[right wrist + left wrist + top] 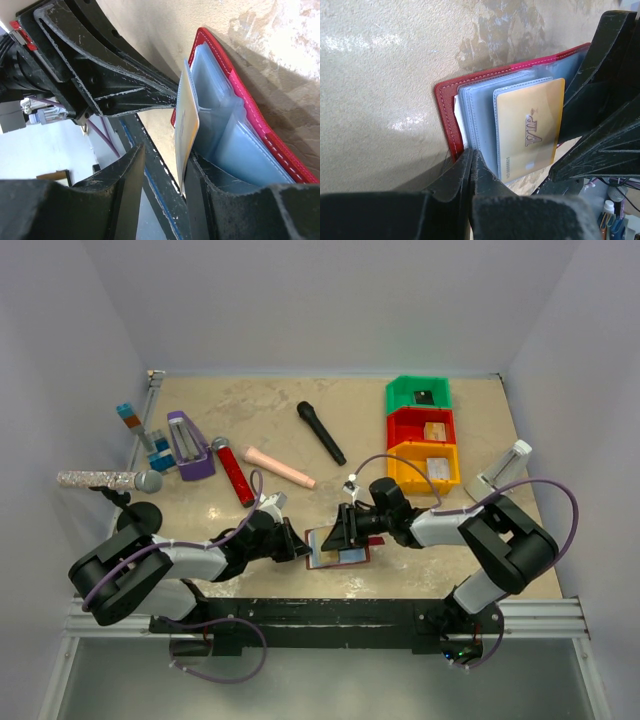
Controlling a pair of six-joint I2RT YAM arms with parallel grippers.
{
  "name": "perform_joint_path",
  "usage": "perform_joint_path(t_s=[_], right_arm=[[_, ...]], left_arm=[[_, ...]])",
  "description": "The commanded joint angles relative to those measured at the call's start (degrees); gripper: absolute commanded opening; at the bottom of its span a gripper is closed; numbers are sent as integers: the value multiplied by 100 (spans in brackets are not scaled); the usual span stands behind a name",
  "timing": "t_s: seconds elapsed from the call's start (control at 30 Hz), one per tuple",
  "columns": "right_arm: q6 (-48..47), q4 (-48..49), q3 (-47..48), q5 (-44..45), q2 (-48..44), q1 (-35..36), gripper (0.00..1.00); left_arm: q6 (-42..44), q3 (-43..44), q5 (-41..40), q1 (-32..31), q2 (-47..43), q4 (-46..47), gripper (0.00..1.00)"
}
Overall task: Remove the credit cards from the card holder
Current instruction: Remove the credit card from the card holder.
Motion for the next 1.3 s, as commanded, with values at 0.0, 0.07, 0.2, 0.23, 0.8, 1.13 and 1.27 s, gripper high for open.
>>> perform_joint_path(t_s=[0.0, 0.07, 0.2, 0.23, 0.8, 1.13, 1.27], right_arm=[[-187, -139, 175, 7, -252, 41, 40], [-230, -236, 175, 25, -296, 41, 39], [-292, -377, 157, 77, -375, 41, 39], [-292, -394, 148, 104, -410, 41, 39], [-503, -825, 61, 253, -823, 32, 38], [-573, -957, 25, 315, -955, 41, 36], [-609, -1036, 25, 359, -1034, 24, 35]], left_arm=[[56, -115, -256, -43, 124, -398, 0], [65, -124, -247, -43, 132, -398, 0], [65, -124, -265, -43, 159, -407, 0], [65, -141, -274, -43, 159, -399, 0], [21, -308, -326, -43, 176, -302, 0], [-14, -431, -362, -52, 159, -196, 0], [-23, -467, -379, -43, 150, -179, 0]])
